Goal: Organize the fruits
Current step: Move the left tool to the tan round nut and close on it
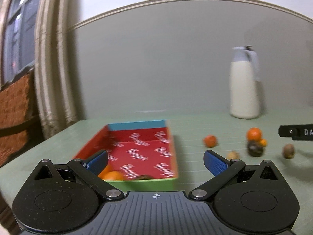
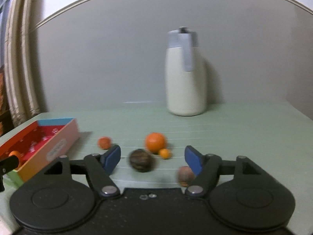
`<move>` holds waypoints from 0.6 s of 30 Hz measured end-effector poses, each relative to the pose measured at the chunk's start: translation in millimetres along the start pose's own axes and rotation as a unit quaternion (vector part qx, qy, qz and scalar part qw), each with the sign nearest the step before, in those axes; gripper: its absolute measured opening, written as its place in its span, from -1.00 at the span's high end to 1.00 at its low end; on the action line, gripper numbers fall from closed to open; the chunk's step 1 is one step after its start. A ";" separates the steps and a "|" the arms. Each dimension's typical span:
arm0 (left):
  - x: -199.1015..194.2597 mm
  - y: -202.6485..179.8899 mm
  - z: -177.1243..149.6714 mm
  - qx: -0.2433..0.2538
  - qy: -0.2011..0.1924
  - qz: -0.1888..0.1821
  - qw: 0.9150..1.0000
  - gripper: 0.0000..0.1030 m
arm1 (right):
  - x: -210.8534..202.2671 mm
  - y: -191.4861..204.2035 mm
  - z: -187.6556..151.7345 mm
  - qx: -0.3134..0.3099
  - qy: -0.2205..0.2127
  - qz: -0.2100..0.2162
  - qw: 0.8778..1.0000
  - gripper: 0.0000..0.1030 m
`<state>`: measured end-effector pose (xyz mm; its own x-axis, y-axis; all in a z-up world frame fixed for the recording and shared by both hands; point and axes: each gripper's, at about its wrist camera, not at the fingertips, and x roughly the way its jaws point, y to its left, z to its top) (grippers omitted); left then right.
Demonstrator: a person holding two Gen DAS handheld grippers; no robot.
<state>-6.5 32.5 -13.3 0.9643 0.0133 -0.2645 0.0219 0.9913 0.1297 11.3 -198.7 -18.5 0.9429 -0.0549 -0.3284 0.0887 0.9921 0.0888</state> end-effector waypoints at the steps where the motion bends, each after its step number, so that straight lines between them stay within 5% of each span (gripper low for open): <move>1: 0.7 -7.0 0.7 0.006 0.000 -0.010 1.000 -0.99 | -1.8 -5.8 -0.8 0.003 -0.002 -0.007 1.000 -0.41; 12: 27.0 -79.0 9.0 0.069 0.026 -0.085 0.994 -0.99 | -28.7 -67.9 -8.4 0.056 -0.038 -0.143 0.987 -0.67; 16: 41.9 -96.5 11.1 0.078 0.041 -0.108 0.990 -0.98 | -35.4 -86.5 -11.6 0.077 -0.042 -0.162 0.983 -0.68; 18: 49.4 -105.2 11.8 0.084 0.048 -0.115 0.989 -0.78 | -37.0 -93.5 -13.8 0.081 -0.039 -0.170 0.981 -0.68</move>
<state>41.9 -72.6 -28.7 0.8996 -0.1901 -0.3933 0.2893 0.9338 0.2105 -36.2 -287.9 -27.6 0.8711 -0.3940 -0.2932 0.4462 0.8843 0.1373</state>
